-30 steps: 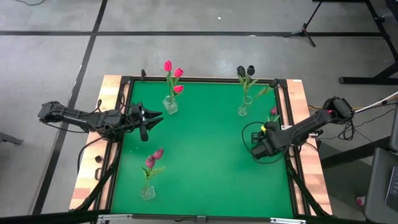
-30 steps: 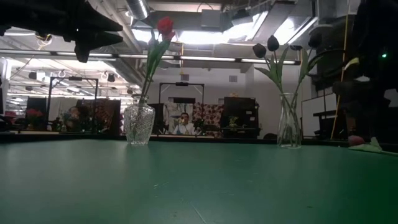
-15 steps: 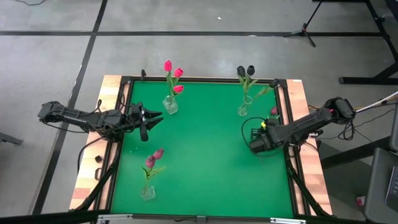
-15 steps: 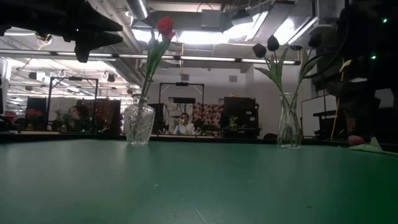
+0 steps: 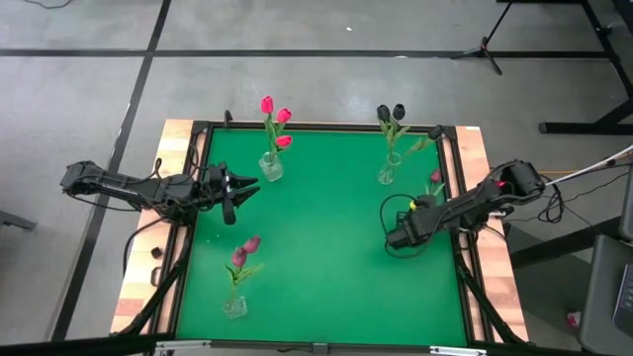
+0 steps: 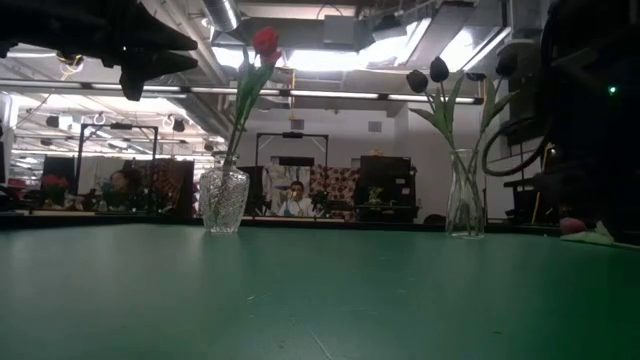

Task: Sort flowers into vase by color
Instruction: Put the dark red flower into the bottom transparent flower vase

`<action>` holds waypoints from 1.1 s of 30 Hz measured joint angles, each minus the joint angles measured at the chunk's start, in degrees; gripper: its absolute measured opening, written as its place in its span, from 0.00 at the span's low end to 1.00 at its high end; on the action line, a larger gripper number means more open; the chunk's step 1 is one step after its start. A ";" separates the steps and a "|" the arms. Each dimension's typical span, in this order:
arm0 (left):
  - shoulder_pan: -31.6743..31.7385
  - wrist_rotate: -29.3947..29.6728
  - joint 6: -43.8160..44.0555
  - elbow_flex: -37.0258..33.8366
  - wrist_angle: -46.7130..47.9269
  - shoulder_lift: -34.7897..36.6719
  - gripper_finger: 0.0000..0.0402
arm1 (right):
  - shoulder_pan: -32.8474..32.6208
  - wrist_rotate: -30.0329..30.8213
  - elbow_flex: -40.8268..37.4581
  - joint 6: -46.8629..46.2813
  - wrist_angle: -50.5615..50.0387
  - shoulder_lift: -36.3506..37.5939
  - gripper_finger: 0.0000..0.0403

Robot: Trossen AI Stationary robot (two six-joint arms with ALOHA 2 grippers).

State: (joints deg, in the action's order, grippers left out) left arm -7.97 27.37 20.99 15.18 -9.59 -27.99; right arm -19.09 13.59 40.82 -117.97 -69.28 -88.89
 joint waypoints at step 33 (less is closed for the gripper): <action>0.00 -0.04 1.44 0.00 0.03 0.00 0.34 | -0.06 -2.40 6.94 6.05 11.71 -5.35 0.01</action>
State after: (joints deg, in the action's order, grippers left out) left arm -7.97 27.33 22.44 15.18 -9.56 -27.99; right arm -19.15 11.19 47.75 -111.92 -57.57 -94.24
